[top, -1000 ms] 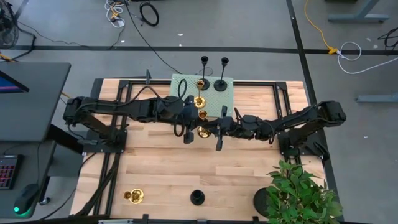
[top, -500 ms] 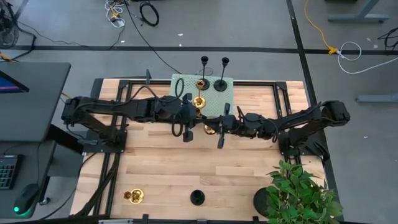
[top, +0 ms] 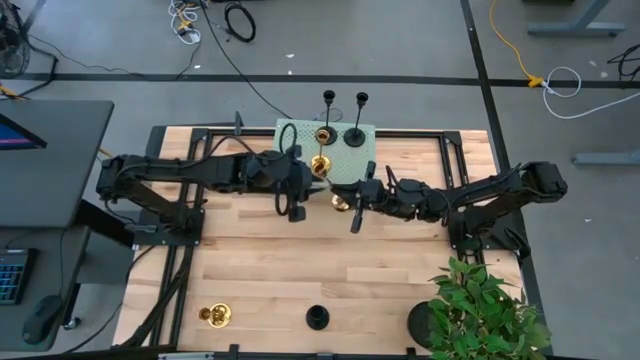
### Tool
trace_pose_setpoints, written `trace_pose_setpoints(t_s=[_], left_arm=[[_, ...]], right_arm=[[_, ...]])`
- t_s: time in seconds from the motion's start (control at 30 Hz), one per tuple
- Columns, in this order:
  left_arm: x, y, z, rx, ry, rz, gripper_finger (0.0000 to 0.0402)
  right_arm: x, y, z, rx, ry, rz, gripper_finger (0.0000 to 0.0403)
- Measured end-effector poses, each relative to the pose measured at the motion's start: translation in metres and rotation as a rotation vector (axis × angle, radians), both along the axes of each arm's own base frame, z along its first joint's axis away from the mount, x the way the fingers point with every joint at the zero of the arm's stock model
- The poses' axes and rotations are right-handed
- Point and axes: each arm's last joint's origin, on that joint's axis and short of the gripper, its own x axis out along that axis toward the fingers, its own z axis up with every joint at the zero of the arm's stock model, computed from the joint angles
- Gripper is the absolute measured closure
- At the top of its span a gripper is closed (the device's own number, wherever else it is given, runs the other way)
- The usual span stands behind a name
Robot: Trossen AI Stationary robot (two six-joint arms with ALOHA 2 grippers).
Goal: Pick & Place candle stick holders
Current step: Put the right gold candle holder on the shelf aligned with the other gold candle holder
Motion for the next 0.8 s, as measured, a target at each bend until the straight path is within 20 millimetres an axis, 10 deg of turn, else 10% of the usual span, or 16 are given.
trace_pose_setpoints(t_s=[0.27, 0.8], left_arm=[[-0.015, 0.004, 0.003, 0.052, 0.06, 0.131, 0.0232], [-0.014, 0.003, 0.003, 0.048, 0.053, 0.125, 0.0225]], right_arm=[[-0.025, -0.005, 0.002, -0.008, -0.038, -0.069, 0.0402], [-0.079, -0.051, -0.041, -0.009, -0.313, -0.205, 0.0402]])
